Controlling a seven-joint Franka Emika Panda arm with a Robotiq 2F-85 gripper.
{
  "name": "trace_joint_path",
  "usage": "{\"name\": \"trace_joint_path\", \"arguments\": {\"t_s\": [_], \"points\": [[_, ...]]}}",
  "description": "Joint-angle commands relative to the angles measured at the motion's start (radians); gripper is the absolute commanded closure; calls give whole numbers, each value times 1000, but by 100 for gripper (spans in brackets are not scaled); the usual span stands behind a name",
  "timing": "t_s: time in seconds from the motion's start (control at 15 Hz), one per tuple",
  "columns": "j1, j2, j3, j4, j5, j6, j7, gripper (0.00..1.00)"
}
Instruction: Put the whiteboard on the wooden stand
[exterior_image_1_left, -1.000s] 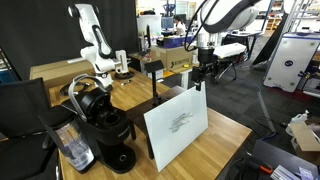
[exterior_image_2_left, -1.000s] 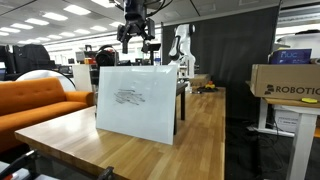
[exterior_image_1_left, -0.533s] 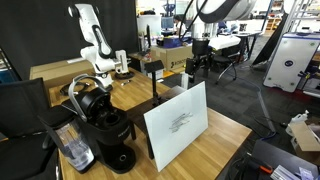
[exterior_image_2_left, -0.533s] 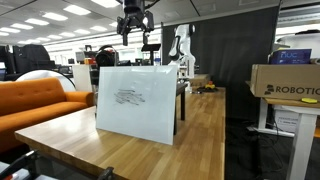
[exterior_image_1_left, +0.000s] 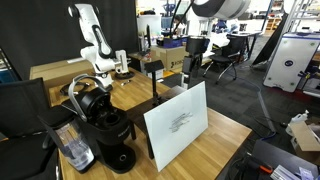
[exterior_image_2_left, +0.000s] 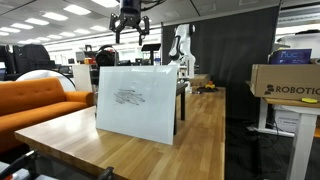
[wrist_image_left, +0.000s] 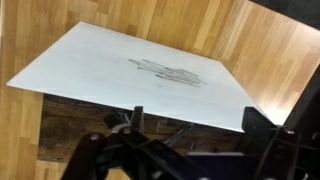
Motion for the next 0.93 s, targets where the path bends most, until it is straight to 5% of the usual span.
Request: {"name": "trace_joint_path", "arguments": {"t_s": [0.0, 0.87], "points": [[13, 46, -36, 33, 53, -34, -230, 0], [-5, 177, -10, 148, 57, -4, -748, 0]]}}
